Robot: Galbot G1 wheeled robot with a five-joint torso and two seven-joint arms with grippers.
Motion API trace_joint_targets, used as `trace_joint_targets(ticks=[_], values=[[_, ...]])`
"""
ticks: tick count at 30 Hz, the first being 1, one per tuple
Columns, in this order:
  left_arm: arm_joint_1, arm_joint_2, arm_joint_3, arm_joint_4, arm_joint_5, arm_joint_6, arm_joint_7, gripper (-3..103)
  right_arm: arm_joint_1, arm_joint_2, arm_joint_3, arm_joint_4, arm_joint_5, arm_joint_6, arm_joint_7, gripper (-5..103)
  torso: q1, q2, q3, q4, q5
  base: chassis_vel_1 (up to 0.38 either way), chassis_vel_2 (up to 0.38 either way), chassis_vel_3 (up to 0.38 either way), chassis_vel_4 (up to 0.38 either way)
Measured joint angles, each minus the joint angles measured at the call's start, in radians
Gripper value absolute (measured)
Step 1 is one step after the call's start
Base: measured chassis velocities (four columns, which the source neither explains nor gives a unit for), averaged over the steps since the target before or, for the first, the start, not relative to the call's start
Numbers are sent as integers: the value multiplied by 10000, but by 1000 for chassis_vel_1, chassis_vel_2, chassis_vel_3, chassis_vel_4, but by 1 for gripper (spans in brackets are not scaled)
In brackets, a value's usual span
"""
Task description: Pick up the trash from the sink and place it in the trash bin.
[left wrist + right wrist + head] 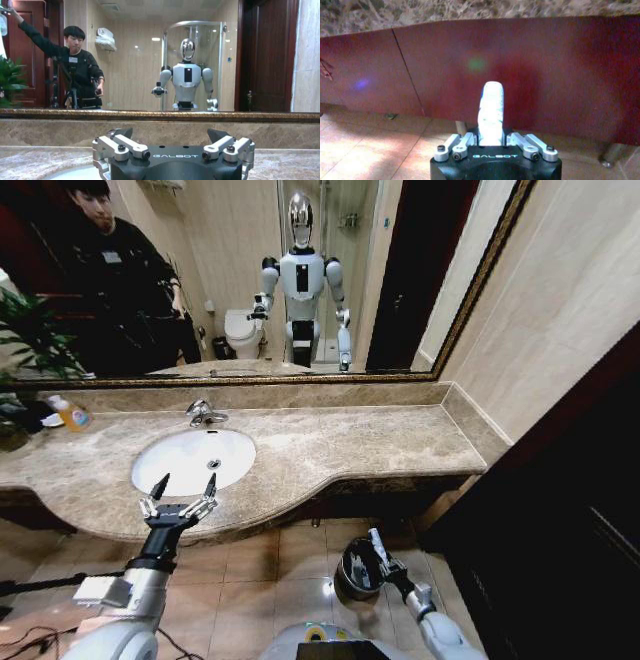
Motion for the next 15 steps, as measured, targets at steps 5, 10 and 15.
trace_joint_targets(ticks=[5, 10, 15], values=[[0, 0, 0, 0, 0, 0, 0, 100, 59, 263, 5, -197, -377, -96, 186, 29, 0, 0, 0, 0, 0, 0, 0, 0, 0], [0, 0, 0, 0, 0, 0, 0, 100, 85, 337, 0, -388, -611, -25, 287, 45, 0, 0, 0, -1, -1, 0, 0, 0, 0], [0, 0, 0, 0, 0, 0, 0, 100, 133, 358, 1, -463, -661, 31, 375, 61, 0, 0, 0, 0, 0, 0, 0, 0, 0]])
